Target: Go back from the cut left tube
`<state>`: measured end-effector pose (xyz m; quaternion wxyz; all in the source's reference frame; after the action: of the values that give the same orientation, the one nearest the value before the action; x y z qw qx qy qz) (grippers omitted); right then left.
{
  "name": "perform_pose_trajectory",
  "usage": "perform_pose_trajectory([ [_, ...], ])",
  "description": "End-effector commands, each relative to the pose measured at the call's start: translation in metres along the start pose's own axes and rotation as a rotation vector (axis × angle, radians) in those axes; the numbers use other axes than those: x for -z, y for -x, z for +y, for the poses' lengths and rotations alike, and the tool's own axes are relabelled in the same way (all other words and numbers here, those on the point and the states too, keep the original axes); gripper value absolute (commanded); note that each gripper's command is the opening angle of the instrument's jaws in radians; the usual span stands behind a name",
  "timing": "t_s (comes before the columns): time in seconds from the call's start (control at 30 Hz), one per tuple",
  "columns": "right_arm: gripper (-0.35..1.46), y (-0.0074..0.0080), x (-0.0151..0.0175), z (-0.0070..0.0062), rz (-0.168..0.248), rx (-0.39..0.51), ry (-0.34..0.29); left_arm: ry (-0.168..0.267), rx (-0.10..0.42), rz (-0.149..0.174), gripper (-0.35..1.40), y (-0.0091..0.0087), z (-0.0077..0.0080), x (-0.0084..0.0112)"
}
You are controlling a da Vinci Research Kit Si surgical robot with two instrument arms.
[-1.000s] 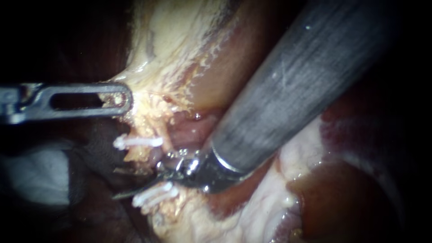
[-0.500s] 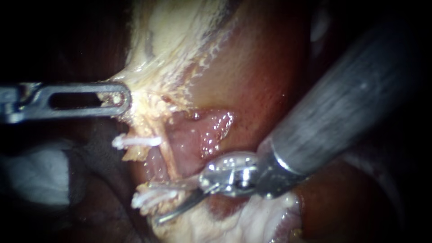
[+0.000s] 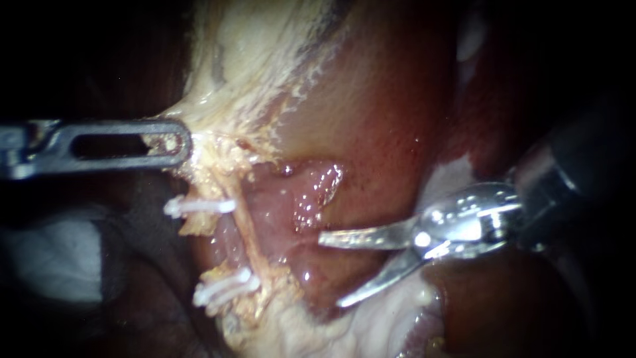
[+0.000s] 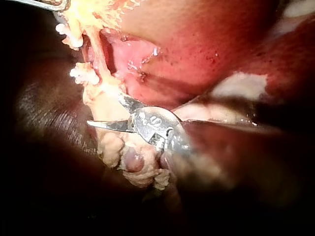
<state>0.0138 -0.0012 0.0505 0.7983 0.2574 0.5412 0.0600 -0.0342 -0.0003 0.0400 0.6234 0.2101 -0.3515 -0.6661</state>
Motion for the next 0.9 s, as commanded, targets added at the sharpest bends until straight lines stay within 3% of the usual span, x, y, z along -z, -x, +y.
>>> perform_pose_trajectory([
  [0.03,1.43,-0.0002,0.0006,-0.0001,-0.003,0.006,0.005,0.000,0.000,0.000,-0.35,0.0000,0.0000,0.0000],
  [0.3,1.43,-0.0012,0.0048,0.0000,0.004,0.022,0.055,0.001,0.000,-0.001,-0.35,-0.0001,0.0001,-0.0002],
  [0.57,1.43,-0.0014,0.0063,0.0005,0.017,0.029,0.079,0.002,-0.001,-0.004,-0.35,-0.0004,0.0001,-0.0006],
  [0.7,1.43,-0.0014,0.0063,0.0007,0.024,0.033,0.084,0.006,0.002,-0.015,-0.35,-0.0011,0.0004,-0.0019],
  [0.9,1.43,-0.0013,0.0062,0.0009,0.023,0.032,0.086,0.010,-0.005,0.009,-0.35,-0.0026,0.0003,-0.0046],
])
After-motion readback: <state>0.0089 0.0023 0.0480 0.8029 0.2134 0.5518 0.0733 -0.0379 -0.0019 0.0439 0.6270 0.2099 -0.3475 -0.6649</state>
